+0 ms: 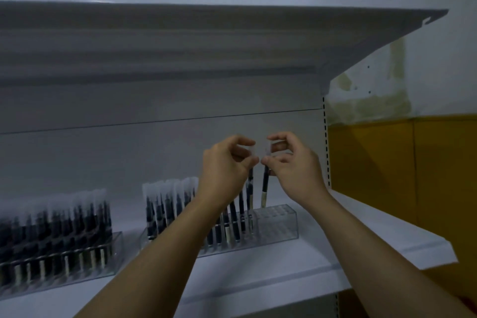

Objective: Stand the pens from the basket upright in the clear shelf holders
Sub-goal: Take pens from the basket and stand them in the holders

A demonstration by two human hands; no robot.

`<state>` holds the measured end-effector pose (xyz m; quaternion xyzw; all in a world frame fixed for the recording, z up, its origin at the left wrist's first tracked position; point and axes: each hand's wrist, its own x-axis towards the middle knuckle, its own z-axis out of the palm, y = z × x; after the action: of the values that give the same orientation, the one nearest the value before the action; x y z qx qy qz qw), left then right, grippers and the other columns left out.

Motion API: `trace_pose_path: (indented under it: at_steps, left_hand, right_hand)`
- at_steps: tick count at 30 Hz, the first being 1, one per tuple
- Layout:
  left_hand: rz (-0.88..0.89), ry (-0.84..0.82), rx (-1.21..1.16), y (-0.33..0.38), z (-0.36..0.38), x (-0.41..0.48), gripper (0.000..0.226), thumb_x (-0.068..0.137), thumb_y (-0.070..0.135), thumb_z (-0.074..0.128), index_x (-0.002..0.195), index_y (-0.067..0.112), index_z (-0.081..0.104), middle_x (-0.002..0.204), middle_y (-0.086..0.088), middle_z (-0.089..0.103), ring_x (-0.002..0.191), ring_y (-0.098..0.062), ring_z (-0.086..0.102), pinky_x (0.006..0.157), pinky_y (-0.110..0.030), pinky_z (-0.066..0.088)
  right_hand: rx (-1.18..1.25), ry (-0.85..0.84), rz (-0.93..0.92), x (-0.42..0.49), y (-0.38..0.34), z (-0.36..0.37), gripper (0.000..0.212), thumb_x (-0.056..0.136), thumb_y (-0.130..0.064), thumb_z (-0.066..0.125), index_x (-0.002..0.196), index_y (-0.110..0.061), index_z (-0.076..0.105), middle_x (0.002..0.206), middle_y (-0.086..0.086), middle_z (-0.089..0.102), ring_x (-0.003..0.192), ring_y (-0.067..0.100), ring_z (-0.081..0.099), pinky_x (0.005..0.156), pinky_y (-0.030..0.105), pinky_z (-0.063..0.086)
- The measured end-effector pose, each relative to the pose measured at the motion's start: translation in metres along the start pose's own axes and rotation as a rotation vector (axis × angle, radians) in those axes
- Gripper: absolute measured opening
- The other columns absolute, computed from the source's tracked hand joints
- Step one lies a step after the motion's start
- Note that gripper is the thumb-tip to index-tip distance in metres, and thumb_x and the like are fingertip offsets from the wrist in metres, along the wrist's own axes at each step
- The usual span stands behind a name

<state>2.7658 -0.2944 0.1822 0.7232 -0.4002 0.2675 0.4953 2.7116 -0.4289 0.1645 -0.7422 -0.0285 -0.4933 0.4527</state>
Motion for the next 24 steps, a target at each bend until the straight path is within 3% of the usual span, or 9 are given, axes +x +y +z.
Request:
trace_pose_path:
  at_steps: [14,19,24]
  left_hand:
    - [-0.025,0.02,0.192,-0.03,-0.002,0.007,0.018,0.083,0.032,0.073,0.099,0.035,0.065,0.081,0.02,0.063,0.061,0.005,0.059,0.051,-0.007,0.041]
    - [-0.054,-0.046,0.336,-0.04,0.003,0.001,0.017,0.084,0.037,0.071,0.098,0.028,0.068,0.096,0.011,0.07,0.085,-0.01,0.065,0.08,-0.034,0.053]
    - [-0.084,-0.165,0.554,-0.034,-0.005,0.01,0.019,0.085,0.039,0.068,0.102,0.029,0.066,0.111,0.011,0.067,0.098,-0.013,0.06,0.103,-0.043,0.039]
  right_hand:
    - [0.041,-0.099,0.07,0.009,0.042,0.035,0.033,0.083,-0.009,0.073,0.097,-0.033,0.057,0.094,-0.006,0.06,0.075,0.017,0.068,0.074,0.037,0.059]
    - [-0.113,-0.267,0.017,-0.007,0.048,0.034,0.028,0.085,-0.012,0.071,0.105,-0.03,0.063,0.092,-0.011,0.066,0.079,0.0,0.063,0.068,0.01,0.049]
    - [-0.232,-0.422,0.049,-0.006,0.044,0.021,0.04,0.093,-0.014,0.058,0.123,-0.042,0.055,0.093,-0.008,0.064,0.082,0.012,0.066,0.073,0.03,0.058]
